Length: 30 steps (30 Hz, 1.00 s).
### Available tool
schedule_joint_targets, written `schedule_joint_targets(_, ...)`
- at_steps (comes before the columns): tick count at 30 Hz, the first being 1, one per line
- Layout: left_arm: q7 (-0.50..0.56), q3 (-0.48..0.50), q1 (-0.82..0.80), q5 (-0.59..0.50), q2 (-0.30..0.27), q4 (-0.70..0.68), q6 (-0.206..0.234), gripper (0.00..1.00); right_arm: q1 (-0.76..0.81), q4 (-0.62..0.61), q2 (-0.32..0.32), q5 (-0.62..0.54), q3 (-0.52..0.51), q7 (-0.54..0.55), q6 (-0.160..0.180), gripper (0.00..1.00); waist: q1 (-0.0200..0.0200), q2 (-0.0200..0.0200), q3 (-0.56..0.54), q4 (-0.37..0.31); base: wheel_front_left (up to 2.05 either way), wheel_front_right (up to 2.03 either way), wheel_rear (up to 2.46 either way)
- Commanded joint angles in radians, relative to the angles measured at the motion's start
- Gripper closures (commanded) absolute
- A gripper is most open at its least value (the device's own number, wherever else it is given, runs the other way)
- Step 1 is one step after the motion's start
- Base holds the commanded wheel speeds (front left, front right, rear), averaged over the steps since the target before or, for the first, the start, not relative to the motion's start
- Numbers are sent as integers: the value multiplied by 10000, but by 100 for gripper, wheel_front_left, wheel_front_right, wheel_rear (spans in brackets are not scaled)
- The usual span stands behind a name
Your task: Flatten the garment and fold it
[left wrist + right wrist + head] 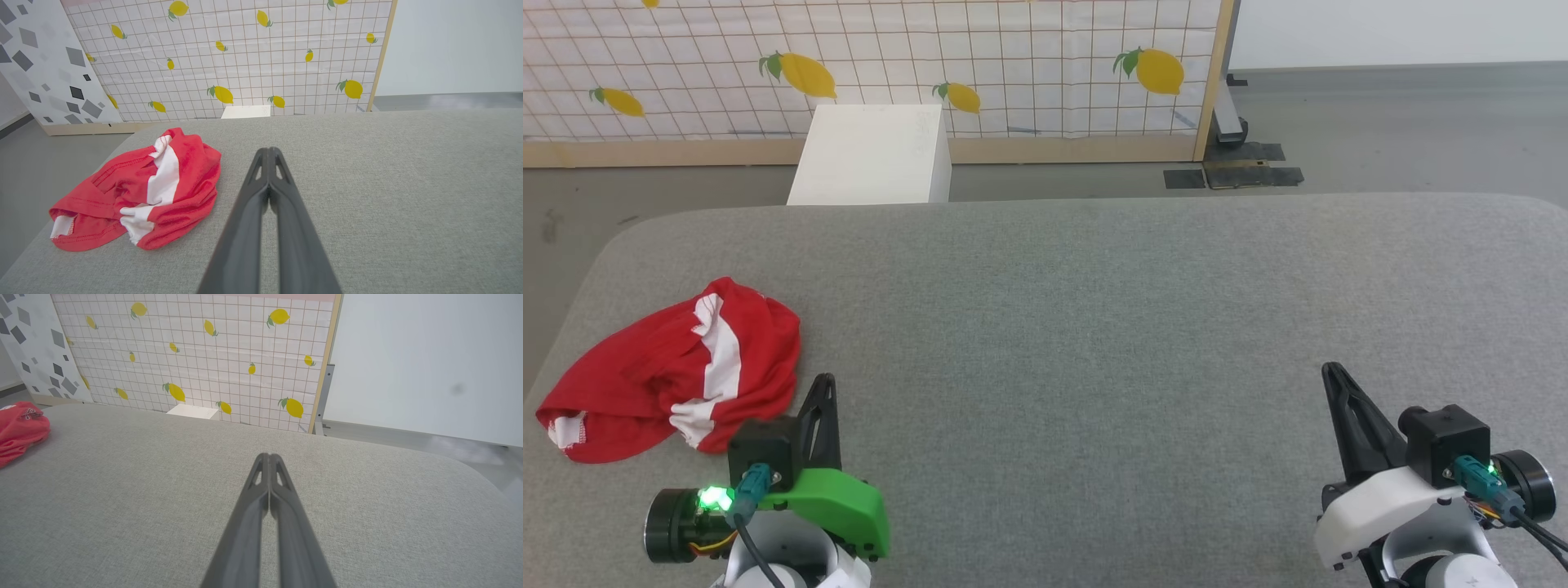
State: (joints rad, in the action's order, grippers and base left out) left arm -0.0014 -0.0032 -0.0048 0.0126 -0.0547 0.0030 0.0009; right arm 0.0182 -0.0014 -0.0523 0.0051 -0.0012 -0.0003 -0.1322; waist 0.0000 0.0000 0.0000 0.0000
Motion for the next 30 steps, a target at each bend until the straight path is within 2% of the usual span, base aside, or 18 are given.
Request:
schedule_joint_targets(1, 14, 32, 48, -126, 45, -30, -9, 100, -182, 14, 20, -51, 12, 3, 15, 100, 0, 0, 0, 0, 0, 0, 0)
schedule_joint_targets(17, 14, 32, 48, -126, 45, -30, -9, 100, -182, 14, 20, -51, 12, 3, 15, 100, 0, 0, 0, 0, 0, 0, 0)
schedule_joint_targets(18, 14, 32, 48, -126, 45, -30, -9, 0, -182, 14, 20, -51, 12, 3, 15, 0, 0, 0, 0, 0, 0, 0, 0)
schedule_joint_targets(30, -170, -117, 40, 178, 1, 74, 33, 0, 76, 106, 0, 252, -55, -176, 1, 0, 1, 0, 0, 12, 0, 0, 0)
